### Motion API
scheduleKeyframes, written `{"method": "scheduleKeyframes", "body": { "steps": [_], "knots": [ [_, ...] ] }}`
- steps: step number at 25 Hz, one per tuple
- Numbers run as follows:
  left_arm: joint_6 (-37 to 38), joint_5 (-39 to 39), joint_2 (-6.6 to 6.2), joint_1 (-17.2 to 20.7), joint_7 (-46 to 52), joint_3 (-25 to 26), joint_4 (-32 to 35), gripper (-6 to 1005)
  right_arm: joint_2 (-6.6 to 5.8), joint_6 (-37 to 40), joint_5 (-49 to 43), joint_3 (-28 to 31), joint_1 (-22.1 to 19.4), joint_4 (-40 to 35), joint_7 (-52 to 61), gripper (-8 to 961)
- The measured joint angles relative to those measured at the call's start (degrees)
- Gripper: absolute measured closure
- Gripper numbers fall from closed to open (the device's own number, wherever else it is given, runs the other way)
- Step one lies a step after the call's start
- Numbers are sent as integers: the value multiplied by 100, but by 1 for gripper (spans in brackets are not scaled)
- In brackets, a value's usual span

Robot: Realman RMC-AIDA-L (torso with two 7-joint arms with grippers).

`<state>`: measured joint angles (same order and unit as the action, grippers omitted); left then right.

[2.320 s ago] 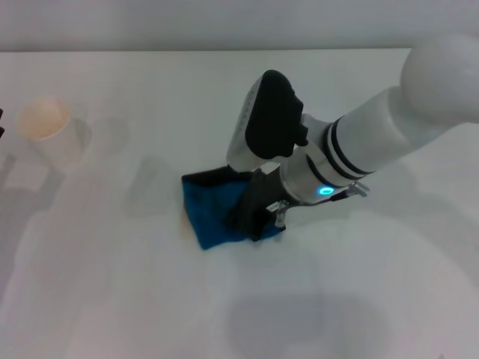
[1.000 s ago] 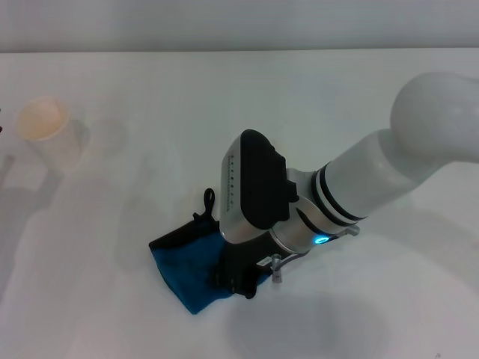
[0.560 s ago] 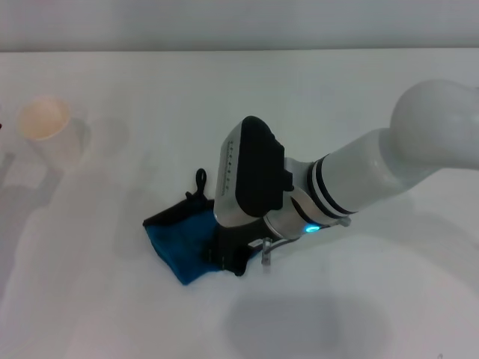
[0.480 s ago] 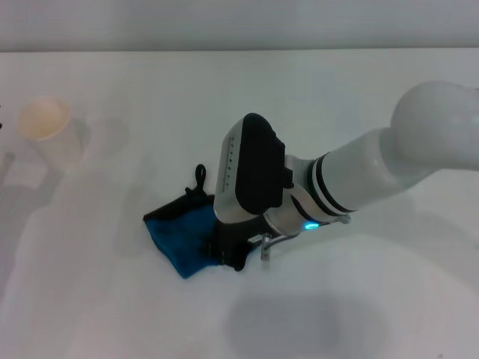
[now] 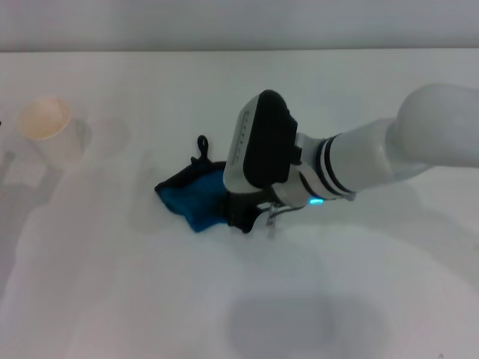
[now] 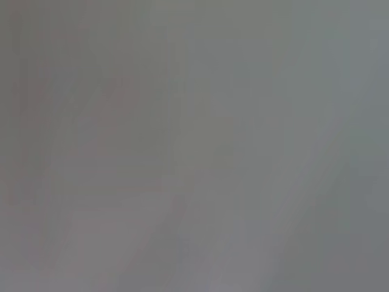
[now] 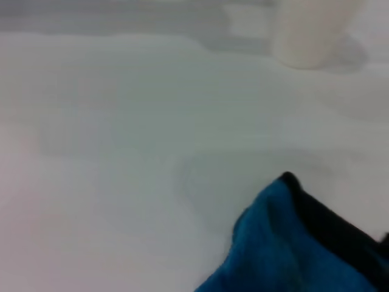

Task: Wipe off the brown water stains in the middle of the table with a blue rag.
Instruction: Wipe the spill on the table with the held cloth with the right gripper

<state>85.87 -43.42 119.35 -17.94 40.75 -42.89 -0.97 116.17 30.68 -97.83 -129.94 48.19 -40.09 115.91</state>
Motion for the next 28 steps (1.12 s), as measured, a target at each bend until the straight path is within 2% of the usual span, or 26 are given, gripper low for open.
{"method": "scheduleKeyframes", "body": {
  "steps": [6,13,20,28],
  "knots": [
    [-1,7,0,19,3,0,0,109,2,-339,92,50,204,460,5,909],
    [0,9,0,48,4,-1,0,109,3,-505,78,550,405,1120,5,905],
    [22,9,-6,56,12,-27,0,108,-20,-781,73,706,566,1634,7,901],
    [50,-5,-20,143,121,-38,51,108,-95,-720,-259,1580,594,1886,-36,897]
  ]
}}
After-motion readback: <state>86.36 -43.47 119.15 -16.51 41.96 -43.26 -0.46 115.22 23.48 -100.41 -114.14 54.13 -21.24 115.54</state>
